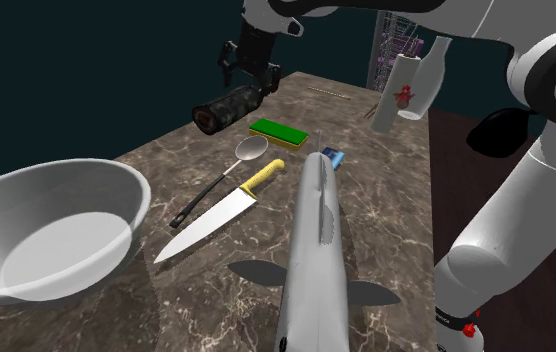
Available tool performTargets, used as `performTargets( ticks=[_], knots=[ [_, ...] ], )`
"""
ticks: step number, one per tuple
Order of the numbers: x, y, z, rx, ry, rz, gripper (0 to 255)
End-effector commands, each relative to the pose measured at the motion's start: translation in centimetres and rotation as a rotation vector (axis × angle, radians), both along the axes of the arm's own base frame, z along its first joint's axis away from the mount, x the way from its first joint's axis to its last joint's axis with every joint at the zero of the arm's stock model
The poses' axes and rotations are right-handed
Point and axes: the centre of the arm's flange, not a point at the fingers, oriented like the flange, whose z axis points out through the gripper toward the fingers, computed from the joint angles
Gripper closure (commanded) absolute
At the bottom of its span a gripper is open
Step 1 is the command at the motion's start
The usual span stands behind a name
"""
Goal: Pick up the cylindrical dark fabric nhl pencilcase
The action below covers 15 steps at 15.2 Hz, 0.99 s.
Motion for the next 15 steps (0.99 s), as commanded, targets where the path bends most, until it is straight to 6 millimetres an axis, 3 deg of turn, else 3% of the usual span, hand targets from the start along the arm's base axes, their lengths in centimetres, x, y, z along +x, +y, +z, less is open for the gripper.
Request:
performTargets(
  ticks=[1,2,11,12,15],
  knots=[
    [2.2,0.7,0.2,0.02,-0.014,-0.06,0],
    [3.1,0.9,0.4,0.027,-0.02,-0.083,0],
    [3.1,0.9,-3.6,0.027,-0.02,-0.083,0],
    [3.1,0.9,-3.6,0.027,-0.02,-0.083,255],
    [3.1,0.9,-3.6,0.027,-0.02,-0.083,255]
  ],
)
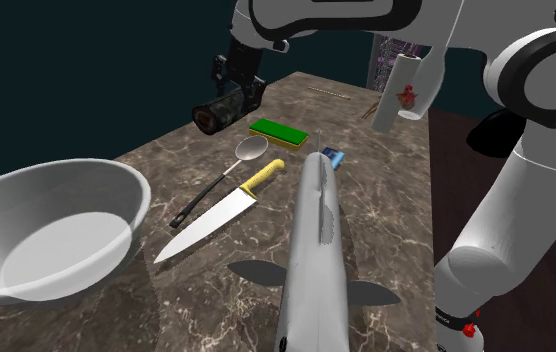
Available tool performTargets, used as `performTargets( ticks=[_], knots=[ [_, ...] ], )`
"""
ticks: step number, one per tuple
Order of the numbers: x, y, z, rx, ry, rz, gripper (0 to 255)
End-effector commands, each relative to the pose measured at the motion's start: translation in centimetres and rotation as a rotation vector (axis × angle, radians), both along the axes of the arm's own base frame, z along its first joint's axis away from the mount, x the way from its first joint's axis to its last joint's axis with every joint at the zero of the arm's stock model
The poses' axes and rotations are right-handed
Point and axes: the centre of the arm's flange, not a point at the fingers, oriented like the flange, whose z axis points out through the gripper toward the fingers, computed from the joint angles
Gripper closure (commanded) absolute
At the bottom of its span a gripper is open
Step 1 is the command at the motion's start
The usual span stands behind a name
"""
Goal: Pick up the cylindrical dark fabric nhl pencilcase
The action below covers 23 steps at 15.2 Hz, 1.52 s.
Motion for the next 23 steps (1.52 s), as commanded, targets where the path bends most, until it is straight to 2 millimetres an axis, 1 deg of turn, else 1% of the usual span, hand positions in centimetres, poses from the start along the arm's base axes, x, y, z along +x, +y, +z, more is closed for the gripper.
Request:
performTargets(
  ticks=[1,6,21,23],
  knots=[
    [0.0,0.0,-0.1,0.0,0.002,0.0,255],
    [0.0,0.0,-0.1,0.0,0.002,0.0,255],
    [0.0,0.0,7.8,0.0,0.002,0.0,255],
    [0.0,0.0,7.9,0.0,0.002,0.0,255]
  ],
)
